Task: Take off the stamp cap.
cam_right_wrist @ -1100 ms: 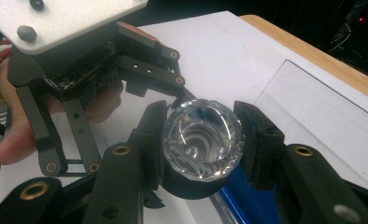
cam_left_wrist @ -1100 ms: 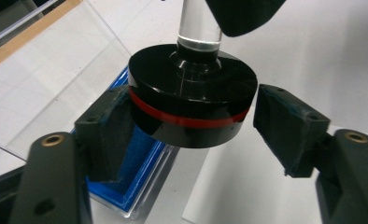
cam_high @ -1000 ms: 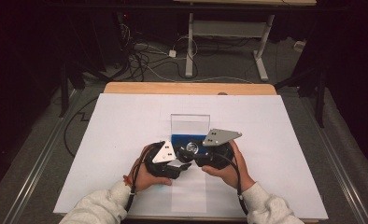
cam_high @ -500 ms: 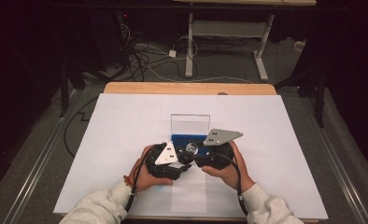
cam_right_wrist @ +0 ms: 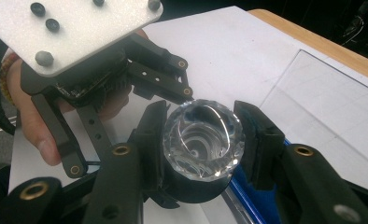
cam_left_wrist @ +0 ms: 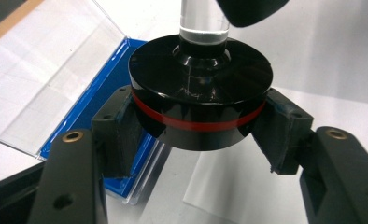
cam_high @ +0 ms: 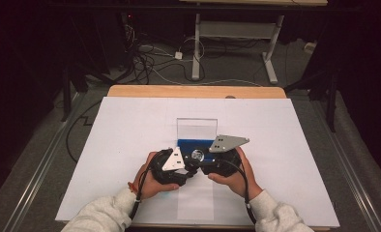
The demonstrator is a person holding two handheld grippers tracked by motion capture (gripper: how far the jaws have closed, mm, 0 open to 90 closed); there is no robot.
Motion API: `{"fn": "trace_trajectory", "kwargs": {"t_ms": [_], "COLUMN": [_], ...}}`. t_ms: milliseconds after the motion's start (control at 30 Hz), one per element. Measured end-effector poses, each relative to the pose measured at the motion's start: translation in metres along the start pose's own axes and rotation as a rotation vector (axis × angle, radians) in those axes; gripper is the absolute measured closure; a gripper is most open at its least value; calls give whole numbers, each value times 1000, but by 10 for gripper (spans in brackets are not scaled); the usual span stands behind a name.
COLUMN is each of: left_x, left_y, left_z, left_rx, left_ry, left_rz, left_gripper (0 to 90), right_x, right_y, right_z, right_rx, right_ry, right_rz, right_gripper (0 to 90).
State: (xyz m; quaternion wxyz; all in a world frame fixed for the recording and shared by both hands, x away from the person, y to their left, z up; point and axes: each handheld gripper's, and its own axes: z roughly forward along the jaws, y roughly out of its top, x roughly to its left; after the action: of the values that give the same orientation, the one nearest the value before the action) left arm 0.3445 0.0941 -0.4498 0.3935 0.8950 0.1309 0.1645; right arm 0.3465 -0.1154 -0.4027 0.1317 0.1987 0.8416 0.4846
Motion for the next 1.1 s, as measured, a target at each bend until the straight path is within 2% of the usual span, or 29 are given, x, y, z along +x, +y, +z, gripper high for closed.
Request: {"fn": "trace_trajectory", "kwargs": {"t_ms": [200, 333, 433, 567, 600, 633, 667, 700, 733, 767, 800, 867, 1100], "left_x": [1, 3, 5, 6, 12, 20, 27, 30, 32, 32, 31, 30, 33], "left_y": [2, 1, 0, 0, -3, -9, -14, -16, -17, -17, -16, -15, -19], "left_z": [-3, -3, -4, -5, -6, -7, -11, -16, -21, -21, -27, -29, -36], "left_rx": [20, 26, 26, 16, 24, 10, -4, -8, -23, -23, -31, -33, -49], "left_ry": [0, -18, -29, -45, -32, -30, -29, -3, 9, 9, 33, 39, 52], "left_rz": [13, 4, 0, -10, -63, -118, -145, -148, -146, -146, -126, -112, -124], "left_gripper": [370, 370, 370, 370, 372, 372, 372, 372, 372, 372, 372, 371, 371], "right_x": [-1, 0, 1, 4, 5, 8, 8, 9, 12, 13, 12, 10, 6], "right_y": [-2, -4, -4, -4, -4, -3, -2, -1, 2, 3, 4, 6, 4], "right_z": [-1, -1, -1, -2, -3, -4, -8, -11, -14, -17, -20, -24, -34], "right_rx": [-9, -16, -10, -30, -29, -30, -50, -61, -56, -61, -74, -79, -75], "right_ry": [2, -1, -4, -15, -17, -33, -12, 1, -30, -44, -43, -59, -74], "right_rz": [14, 20, 9, 0, -10, -34, -32, -30, -57, -63, -63, -62, -52], "right_gripper": [572, 572, 573, 573, 573, 573, 573, 574, 573, 573, 573, 573, 573]}}
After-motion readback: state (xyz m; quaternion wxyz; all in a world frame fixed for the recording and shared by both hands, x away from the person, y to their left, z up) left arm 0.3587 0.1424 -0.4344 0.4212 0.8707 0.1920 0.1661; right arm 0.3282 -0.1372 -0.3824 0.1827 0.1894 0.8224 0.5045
